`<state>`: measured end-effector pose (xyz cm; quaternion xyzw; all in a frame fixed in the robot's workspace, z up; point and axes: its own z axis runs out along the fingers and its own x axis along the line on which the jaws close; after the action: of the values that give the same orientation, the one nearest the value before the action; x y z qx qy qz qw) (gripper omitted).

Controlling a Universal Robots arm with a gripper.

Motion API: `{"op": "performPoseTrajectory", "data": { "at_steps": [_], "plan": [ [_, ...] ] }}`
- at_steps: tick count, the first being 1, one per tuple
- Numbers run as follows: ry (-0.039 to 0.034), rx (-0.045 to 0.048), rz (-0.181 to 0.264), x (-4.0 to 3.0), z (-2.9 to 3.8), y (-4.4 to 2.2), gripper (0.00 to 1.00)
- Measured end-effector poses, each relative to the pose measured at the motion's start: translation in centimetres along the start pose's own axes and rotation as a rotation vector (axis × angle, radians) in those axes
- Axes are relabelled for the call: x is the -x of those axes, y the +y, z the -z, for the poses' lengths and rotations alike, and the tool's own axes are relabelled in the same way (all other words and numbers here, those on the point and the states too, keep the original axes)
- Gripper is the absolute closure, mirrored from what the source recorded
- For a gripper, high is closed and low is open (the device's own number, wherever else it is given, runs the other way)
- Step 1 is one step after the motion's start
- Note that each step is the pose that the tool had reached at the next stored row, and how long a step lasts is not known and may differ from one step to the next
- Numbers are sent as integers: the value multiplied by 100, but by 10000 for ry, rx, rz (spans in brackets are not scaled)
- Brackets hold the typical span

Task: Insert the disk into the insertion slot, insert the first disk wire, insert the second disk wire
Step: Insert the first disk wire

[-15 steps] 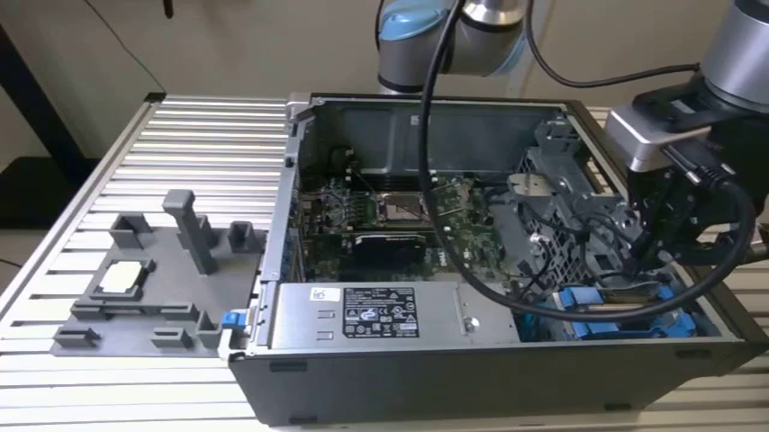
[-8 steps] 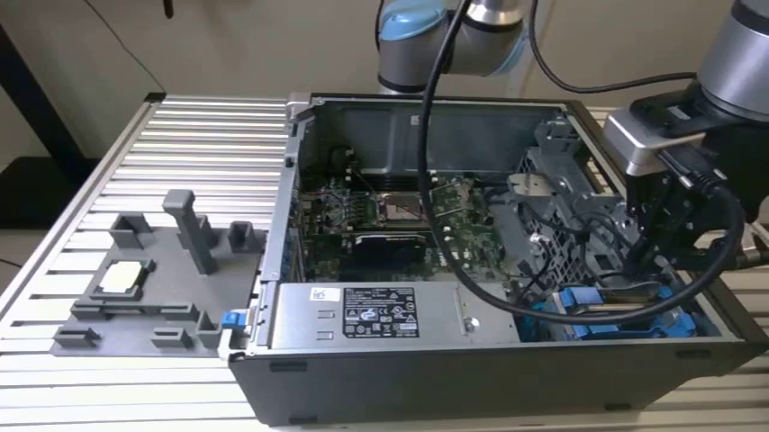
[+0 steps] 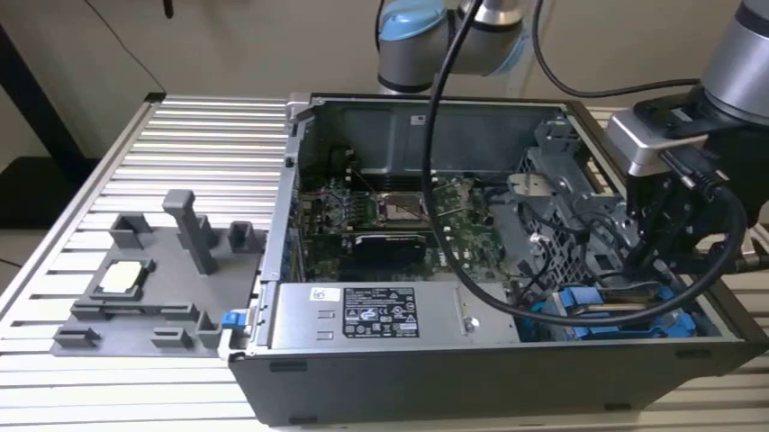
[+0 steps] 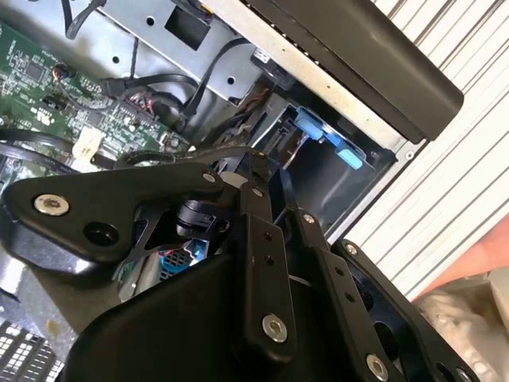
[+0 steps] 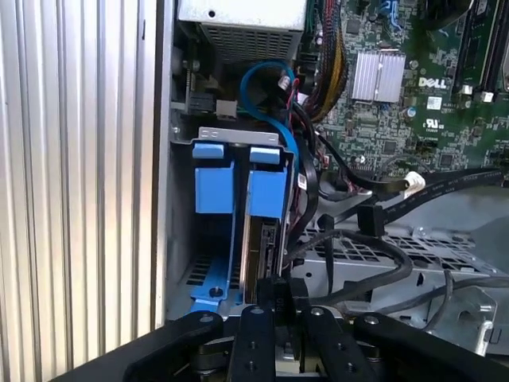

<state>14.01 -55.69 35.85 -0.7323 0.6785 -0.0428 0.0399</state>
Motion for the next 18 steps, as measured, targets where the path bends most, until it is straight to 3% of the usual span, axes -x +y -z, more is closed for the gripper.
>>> {"op": "performPoseTrajectory", "data": {
  "at_steps": [2, 6, 7, 15, 16, 18],
  "plan": [
    [26, 80, -35, -1, -9, -10, 81],
    [55, 385, -39, -4, -22, -58, 81],
    [52, 424, -39, -6, -25, -74, 81],
    [53, 429, -42, -6, -27, -79, 81],
    [50, 474, -44, -7, -30, -80, 81],
    [43, 708, -63, -7, -33, -81, 81]
  ]
}}
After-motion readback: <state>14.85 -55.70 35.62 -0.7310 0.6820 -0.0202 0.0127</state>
